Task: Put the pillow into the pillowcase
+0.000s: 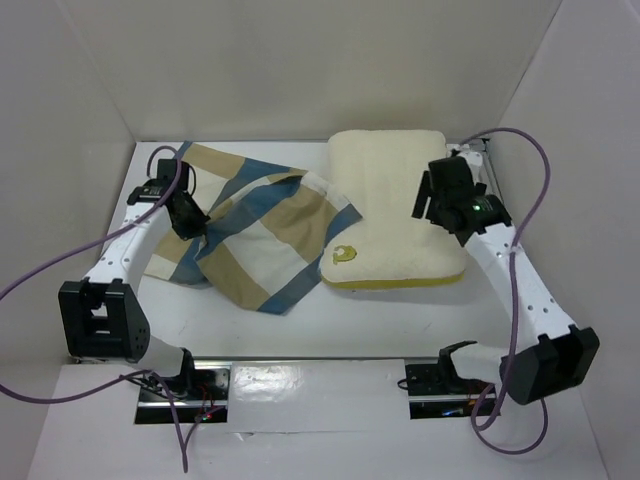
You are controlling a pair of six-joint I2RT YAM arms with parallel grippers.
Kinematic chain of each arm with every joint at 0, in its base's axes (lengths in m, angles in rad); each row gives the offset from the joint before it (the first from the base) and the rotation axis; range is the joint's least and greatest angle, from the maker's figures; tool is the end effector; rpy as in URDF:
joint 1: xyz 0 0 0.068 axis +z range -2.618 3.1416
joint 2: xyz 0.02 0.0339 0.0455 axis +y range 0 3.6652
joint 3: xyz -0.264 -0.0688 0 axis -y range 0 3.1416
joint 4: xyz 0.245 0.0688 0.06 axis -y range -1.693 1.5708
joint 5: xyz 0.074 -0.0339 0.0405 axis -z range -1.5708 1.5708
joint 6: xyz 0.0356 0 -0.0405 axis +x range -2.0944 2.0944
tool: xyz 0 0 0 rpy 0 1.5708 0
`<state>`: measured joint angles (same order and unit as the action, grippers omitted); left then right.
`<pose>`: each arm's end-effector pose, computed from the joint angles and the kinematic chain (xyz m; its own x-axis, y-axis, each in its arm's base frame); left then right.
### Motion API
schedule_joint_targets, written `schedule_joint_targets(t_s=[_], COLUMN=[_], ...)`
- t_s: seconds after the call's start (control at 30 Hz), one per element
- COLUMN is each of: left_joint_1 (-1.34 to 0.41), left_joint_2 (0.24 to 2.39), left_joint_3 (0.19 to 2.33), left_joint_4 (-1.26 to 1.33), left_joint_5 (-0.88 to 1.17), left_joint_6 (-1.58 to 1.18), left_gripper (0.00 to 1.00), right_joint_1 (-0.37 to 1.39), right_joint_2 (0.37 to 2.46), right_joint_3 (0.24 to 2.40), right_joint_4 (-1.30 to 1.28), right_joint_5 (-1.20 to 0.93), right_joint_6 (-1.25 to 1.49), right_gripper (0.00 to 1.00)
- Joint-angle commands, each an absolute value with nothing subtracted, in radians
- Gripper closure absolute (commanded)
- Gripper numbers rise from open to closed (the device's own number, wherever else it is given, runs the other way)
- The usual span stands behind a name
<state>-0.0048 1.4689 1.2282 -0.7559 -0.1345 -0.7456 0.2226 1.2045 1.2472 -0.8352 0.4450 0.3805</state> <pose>0.3048 0.0033 0.2842 -0.5707 -0.6696 -0.4754 -0.6196 0.7310 -0.2858 0.2396 0.0385 0.3548 -0.6094 0.2058 -0.7657 0.3466 0.9377 -0.0239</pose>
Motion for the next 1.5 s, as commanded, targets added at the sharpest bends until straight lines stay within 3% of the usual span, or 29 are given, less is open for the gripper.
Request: schedule_joint_targets(t_s=[0.0, 0.17, 0.5, 0.53, 0.6, 0.63, 0.67, 0.7, 0.73, 0.9, 1.0, 1.07, 1.13, 1.33, 1.4, 1.47], left_joint_1=[0.008, 0.008, -0.002, -0.002, -0.011, -0.011, -0.011, -0.011, -0.011, -0.031, -0.057, -0.087, -0.116, -0.308, -0.333, -0.333], left_joint_2=[1.428, 1.427, 1.427, 1.427, 1.427, 1.427, 1.427, 1.427, 1.427, 1.427, 1.448, 1.459, 1.459, 1.436, 1.469, 1.482], left_joint_3=[1.230, 1.221, 1.212, 1.212, 1.221, 1.221, 1.221, 1.221, 1.230, 1.239, 1.239, 1.239, 1.229, 1.175, 1.238, 1.284], left_joint_4=[-0.762, -0.762, -0.762, -0.762, -0.762, -0.762, -0.762, -0.762, -0.762, -0.762, -0.762, -0.753, -0.753, -0.764, -0.823, -0.929], left_joint_5=[-0.161, -0.160, -0.150, -0.150, -0.141, -0.141, -0.141, -0.132, -0.132, -0.112, -0.089, -0.080, -0.069, 0.021, -0.018, -0.148], left_joint_6=[-0.782, -0.782, -0.782, -0.782, -0.773, -0.773, -0.761, -0.761, -0.761, -0.752, -0.742, -0.742, -0.742, -0.645, -0.626, -0.637], left_gripper=[1.00, 1.00, 1.00, 1.00, 1.00, 1.00, 1.00, 1.00, 1.00, 1.00, 1.00, 1.00, 1.00, 1.00, 0.83, 0.53], right_joint_1=[0.317, 0.527, 0.821, 0.821, 0.805, 0.796, 0.770, 0.750, 0.727, 0.519, 0.499, 0.499, 0.521, 0.532, 0.532, 0.574], right_joint_2=[1.302, 1.399, 1.641, 1.654, 1.687, 1.687, 1.666, 1.643, 1.572, 1.277, 1.177, 1.187, 1.248, 1.465, 1.540, 1.577], right_joint_3=[1.339, 1.359, 1.335, 1.319, 1.273, 1.255, 1.205, 1.172, 1.111, 1.029, 1.070, 1.112, 1.190, 1.425, 1.485, 1.485], right_joint_4=[-0.913, -0.905, -0.628, -0.615, -0.633, -0.655, -0.678, -0.722, -0.747, -0.859, -0.828, -0.805, -0.805, -0.729, -0.706, -0.639], right_joint_5=[0.653, 0.678, 0.350, 0.333, 0.314, 0.334, 0.378, 0.400, 0.416, 0.424, 0.268, 0.191, 0.161, 0.207, 0.145, 0.095], right_joint_6=[0.400, 0.414, 0.425, 0.434, 0.446, 0.460, 0.489, 0.503, 0.532, 0.531, 0.441, 0.431, 0.420, 0.376, 0.367, 0.357], right_gripper=[0.12, 0.09, 0.03, 0.07, 0.29, 0.45, 0.83, 0.95, 1.00, 1.00, 1.00, 0.57, 0.19, 0.14, 0.16, 0.17])
